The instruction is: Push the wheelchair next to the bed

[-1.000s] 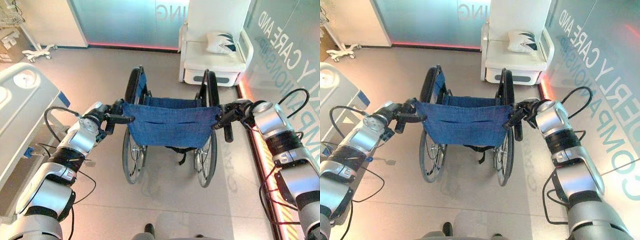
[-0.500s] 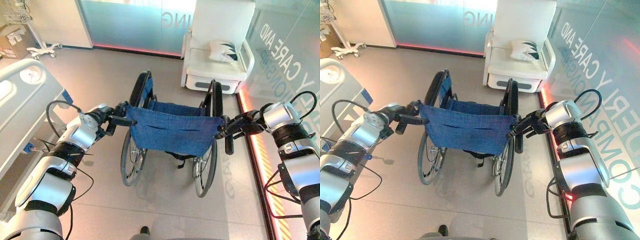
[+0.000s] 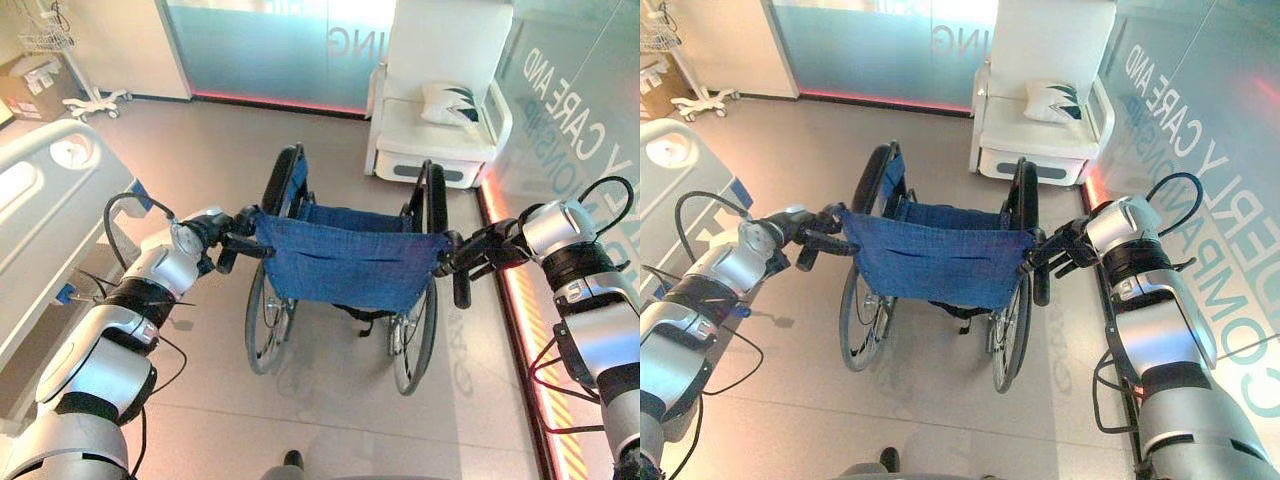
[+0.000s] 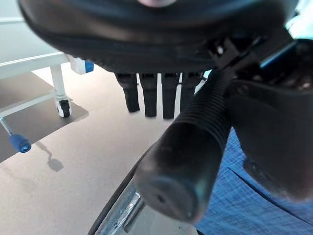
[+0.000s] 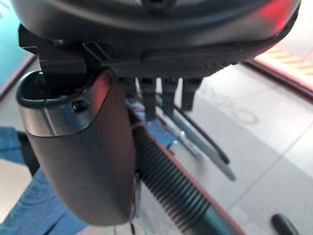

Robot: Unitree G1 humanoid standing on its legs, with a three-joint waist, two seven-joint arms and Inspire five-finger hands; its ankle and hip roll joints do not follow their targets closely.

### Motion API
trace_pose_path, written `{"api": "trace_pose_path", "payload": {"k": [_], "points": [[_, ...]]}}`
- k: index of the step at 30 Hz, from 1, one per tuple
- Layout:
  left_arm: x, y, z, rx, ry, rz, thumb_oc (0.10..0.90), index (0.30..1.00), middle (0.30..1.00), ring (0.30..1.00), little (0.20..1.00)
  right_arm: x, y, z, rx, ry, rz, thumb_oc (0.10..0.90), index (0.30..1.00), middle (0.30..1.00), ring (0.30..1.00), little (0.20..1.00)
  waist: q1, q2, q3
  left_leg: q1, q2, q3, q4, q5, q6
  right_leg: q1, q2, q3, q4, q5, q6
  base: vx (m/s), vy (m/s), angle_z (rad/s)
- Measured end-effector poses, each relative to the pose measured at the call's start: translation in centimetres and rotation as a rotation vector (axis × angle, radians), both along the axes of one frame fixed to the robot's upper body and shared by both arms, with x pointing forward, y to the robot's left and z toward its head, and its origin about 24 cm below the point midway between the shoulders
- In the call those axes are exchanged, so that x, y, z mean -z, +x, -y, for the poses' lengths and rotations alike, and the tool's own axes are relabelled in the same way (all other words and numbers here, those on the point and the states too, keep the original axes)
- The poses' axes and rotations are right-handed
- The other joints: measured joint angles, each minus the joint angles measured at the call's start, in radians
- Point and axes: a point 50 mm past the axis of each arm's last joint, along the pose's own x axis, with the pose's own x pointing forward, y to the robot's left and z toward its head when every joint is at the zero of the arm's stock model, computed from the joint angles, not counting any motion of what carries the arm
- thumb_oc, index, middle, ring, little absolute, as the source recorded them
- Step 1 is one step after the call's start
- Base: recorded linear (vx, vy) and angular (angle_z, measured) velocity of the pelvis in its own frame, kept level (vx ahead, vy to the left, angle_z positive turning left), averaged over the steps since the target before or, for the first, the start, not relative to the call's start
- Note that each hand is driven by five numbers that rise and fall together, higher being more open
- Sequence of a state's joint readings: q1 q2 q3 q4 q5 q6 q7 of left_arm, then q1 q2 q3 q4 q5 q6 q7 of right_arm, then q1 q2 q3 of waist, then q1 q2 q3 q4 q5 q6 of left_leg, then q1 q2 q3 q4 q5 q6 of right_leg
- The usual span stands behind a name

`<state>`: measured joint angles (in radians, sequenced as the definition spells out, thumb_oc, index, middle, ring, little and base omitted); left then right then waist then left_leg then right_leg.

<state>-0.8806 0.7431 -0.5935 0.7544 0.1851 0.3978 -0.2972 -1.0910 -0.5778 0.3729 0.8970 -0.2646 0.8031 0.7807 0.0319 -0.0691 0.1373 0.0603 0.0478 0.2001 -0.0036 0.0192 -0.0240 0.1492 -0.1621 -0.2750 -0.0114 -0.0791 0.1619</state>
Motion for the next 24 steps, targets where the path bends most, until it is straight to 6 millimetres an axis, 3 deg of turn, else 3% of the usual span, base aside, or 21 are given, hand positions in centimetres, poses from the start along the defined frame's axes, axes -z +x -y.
{"api": "trace_pose_path", "payload": {"k": [11,24], "points": [[0.3,0.2,0.6,-0.022,0.018,0.043,0.4,0.3,0.3,0.3,0.3,-0.6,0.7,-1.3,-0.011,-0.068,0.146,0.4,0.3,0.3,0.3,0.3,-0.013,0.028,-0.007,-0.013,0.001,0.004,0.002,0.0,0.0,-0.016,0.002,0.023,0.0,0.001,-0.001,0.0,0.002,-0.01],[0.8,0.4,1.5,-0.029,0.017,0.079,0.4,0.3,0.3,0.3,0.3,-1.1,1.3,-2.3,-0.071,-0.235,0.264,0.4,0.3,0.3,0.3,0.3,-0.012,0.042,-0.006,-0.014,-0.001,0.0,0.0,0.001,0.002,-0.015,0.001,0.019,-0.001,0.001,-0.002,0.01,0.015,0.01]]}}
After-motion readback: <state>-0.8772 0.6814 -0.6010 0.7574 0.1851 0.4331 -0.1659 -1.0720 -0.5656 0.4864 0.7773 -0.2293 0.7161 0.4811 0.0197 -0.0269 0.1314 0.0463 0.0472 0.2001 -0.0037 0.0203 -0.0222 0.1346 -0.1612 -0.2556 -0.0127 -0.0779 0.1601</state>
